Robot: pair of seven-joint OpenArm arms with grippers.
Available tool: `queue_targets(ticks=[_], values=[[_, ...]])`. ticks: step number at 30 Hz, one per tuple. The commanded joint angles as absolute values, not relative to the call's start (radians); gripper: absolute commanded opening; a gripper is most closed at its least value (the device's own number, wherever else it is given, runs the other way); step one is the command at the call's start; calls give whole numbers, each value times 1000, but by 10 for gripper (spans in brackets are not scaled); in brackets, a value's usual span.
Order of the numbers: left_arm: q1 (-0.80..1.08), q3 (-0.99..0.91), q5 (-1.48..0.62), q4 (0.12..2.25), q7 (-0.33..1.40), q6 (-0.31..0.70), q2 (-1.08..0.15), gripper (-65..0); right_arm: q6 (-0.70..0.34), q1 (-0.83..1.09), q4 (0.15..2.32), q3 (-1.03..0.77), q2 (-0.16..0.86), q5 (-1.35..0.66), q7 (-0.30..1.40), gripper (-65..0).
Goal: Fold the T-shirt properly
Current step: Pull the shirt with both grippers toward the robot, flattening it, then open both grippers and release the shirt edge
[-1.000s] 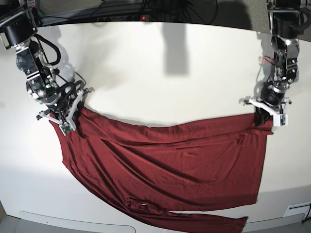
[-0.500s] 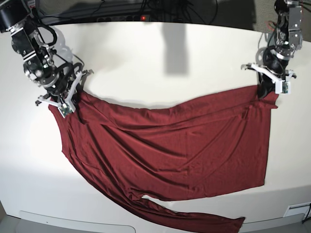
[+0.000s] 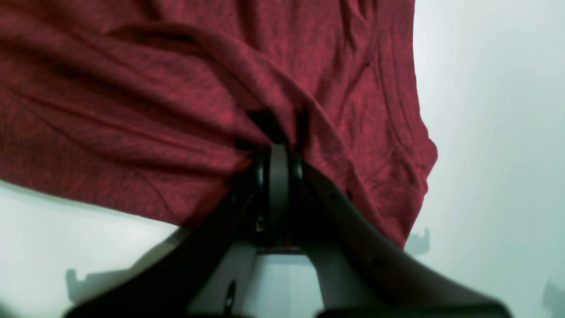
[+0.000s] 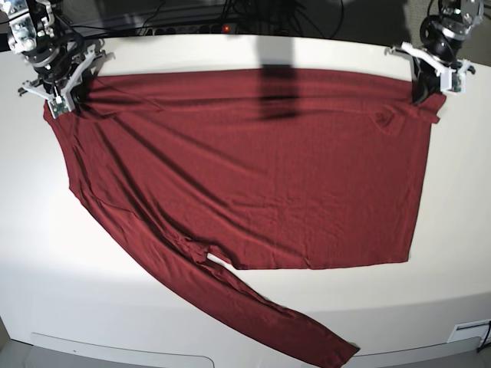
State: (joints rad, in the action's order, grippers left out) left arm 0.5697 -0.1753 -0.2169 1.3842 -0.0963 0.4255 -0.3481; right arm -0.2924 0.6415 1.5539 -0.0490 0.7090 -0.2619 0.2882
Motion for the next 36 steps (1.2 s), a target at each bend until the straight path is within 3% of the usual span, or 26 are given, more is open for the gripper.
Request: queue_targets(ticks=[1, 7, 13, 27, 36], values=[[618, -171, -164, 1389, 32, 420, -352, -650, -315, 686, 1550, -60, 701, -252, 407, -650], [707, -171, -164, 1485, 29, 419, -352, -650, -322, 787, 1589, -167, 610, -192, 381, -650], [720, -193, -157, 1539, 30, 420, -352, -650, -392, 815, 1601, -254, 554, -186, 371, -650], [663, -342, -183, 1737, 57, 419, -352, -650, -393, 745, 1726, -283, 554, -187, 326, -650], [546, -342, -184, 1737, 105, 419, -352, -650, -414, 628, 1728, -283, 563, -246, 456, -650]])
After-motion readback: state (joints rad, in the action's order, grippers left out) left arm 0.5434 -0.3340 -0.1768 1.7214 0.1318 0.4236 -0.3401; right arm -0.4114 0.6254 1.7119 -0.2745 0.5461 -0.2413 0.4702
